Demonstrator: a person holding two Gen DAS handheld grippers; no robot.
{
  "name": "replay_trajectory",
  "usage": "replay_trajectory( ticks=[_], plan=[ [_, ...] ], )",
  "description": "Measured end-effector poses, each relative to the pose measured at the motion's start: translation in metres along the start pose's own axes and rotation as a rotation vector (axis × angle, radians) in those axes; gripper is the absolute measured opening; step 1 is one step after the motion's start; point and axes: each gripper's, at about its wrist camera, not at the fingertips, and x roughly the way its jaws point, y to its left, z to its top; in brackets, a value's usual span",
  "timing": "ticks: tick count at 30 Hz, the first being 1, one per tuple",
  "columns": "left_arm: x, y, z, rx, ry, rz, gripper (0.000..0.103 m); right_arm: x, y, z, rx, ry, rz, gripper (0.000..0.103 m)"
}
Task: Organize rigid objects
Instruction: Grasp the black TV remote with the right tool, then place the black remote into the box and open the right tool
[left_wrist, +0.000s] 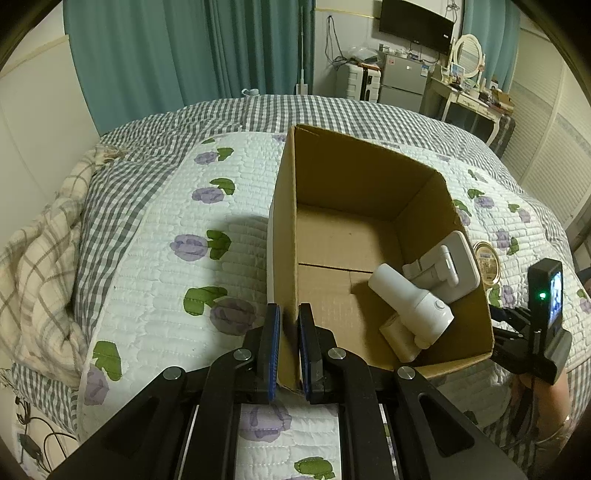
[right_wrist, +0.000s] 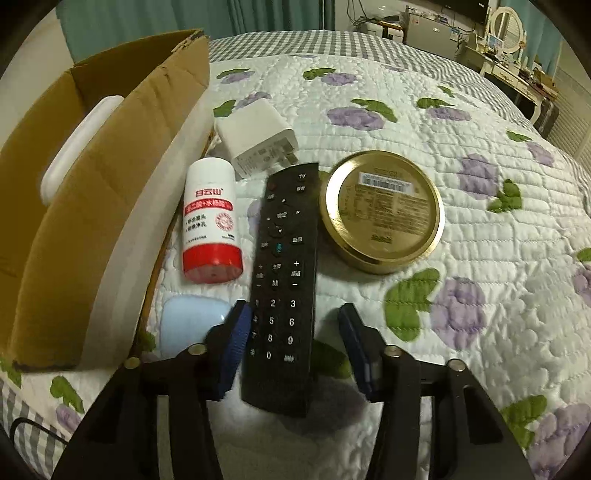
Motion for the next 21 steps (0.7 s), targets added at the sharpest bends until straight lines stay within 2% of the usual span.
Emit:
replay_trajectory(
  ticks=[2, 8, 14, 21],
  plan=[
    [0.001, -0.001, 0.0, -0.002, 0.001, -0.003, 0.01, 0.006, 0.004, 0.003, -0.007, -0.001, 0.002, 0.03],
    [0.001, -0.001, 0.0, -0.003, -0.01, -0.002, 0.01, 0.0, 0.006, -0.001, -0.011, -0.033, -0.002, 0.026],
    [0.003, -0.004, 0.002, 0.002, -0.009, 0.008, 0.01, -0.032, 0.009, -0.01, -0.02, -0.102, 0.034, 0.02],
    [0.006, -0.002, 0.002, -0.002, -0.01, 0.008, 0.01, -0.067, 0.003, -0.007, -0.014, -0.163, 0.054, 0.02]
  ],
)
